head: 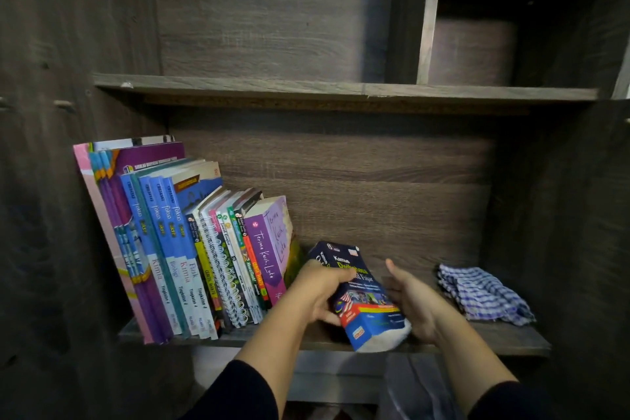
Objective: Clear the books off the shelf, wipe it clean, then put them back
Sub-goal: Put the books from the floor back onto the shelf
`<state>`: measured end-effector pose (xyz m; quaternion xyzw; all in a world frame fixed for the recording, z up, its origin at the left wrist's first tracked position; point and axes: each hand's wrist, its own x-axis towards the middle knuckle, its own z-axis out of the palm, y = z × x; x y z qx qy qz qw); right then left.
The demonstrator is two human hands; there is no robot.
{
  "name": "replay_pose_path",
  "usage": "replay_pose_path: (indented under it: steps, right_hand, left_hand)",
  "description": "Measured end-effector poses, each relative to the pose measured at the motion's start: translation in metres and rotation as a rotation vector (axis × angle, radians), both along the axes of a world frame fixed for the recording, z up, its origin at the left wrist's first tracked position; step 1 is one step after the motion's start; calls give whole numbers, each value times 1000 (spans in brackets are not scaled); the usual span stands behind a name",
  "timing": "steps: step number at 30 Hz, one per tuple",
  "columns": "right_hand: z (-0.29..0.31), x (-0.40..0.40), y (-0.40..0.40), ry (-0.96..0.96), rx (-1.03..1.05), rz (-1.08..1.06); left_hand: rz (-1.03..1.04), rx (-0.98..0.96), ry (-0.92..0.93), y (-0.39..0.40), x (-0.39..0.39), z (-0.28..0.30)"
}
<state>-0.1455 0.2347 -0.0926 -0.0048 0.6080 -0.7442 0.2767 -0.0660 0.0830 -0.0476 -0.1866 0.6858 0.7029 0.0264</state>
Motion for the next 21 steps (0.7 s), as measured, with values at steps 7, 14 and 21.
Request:
replay_pose_path:
  steps: [7, 14, 21]
  right_hand:
    - [12, -6, -14, 172, -54, -60]
    - [-8, -2, -15, 89, 121, 56]
    - [-12, -5, -17, 91, 144, 62]
  left_hand:
    - [424, -303, 333, -18, -14, 1]
    - [564, -983, 344, -9, 0, -29]
    - [504, -1630, 663, -14, -8, -46]
